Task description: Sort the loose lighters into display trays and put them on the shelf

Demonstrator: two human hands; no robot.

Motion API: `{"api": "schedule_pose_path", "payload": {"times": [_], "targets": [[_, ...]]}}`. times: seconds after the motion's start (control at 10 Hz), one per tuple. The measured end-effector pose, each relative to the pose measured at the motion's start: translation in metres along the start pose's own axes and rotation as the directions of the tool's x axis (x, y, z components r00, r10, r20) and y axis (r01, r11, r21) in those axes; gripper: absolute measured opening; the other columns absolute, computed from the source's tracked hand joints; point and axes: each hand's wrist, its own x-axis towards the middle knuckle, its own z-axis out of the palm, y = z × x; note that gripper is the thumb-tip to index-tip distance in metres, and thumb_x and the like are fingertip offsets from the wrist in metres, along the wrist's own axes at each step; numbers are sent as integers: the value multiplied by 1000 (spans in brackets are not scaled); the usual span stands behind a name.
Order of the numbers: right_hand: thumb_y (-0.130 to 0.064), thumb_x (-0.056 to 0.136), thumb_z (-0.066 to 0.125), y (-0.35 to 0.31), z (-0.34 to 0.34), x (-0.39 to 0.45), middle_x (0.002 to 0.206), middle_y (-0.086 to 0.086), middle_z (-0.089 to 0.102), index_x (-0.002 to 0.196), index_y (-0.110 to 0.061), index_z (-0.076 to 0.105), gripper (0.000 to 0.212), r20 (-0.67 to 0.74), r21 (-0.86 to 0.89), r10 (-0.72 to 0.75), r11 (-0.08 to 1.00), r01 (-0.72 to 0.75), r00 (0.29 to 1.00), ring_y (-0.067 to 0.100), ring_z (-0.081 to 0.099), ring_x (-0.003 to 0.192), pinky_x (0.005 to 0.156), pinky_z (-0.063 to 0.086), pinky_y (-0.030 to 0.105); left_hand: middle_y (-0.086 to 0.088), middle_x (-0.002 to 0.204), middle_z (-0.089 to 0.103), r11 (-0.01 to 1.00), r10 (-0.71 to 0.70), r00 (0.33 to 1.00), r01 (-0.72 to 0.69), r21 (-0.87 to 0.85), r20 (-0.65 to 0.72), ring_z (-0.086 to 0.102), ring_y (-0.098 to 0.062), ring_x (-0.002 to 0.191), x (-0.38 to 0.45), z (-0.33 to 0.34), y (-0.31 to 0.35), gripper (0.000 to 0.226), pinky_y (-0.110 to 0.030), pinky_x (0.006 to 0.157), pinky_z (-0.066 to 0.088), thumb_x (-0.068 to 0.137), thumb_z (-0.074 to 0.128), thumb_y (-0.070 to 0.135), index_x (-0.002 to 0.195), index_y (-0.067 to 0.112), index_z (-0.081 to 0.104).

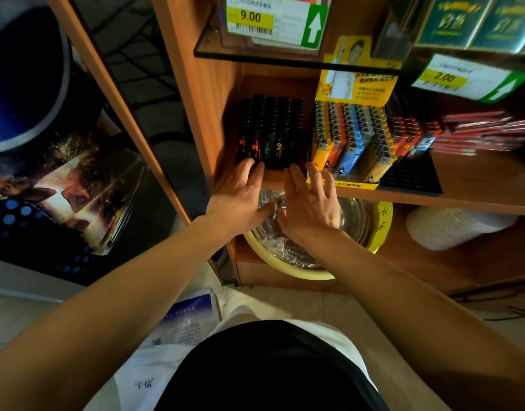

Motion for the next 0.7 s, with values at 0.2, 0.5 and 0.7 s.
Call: {"api": "schedule_pose_path", "payload": {"times": [0.2,0.5,0.7], "targets": [[-56,94,39,0,-1,2,163,2,6,156,-14,6,82,24,2,-5,1000,5,1000,31,-2,148,120,5,49,-2,159,11,1000,0,1000,1,4,-21,29,-26,143,0,1,-3,84,-42,105,44,93,52,58,156,15,16],[-52,93,42,-1,-6,1,162,1,10,155,-14,10,80,27,31,-17,999,16,1000,31,1,148,121,8,48,-3,159,16,999,-28,1000,28,-19,-1,20,-24,148,-1,-4,-1,80,-45,107,43,93,54,55,155,16,20],[-45,90,49,23,-16,-27,162,-2,15,155,-21,18,76,-10,213,-37,976,38,999,28,-3,150,122,2,43,-12,154,35,988,126,988,-116,98,-95,42,-31,138,-30,-10,11,71,-47,105,44,93,53,48,149,11,33]]}}
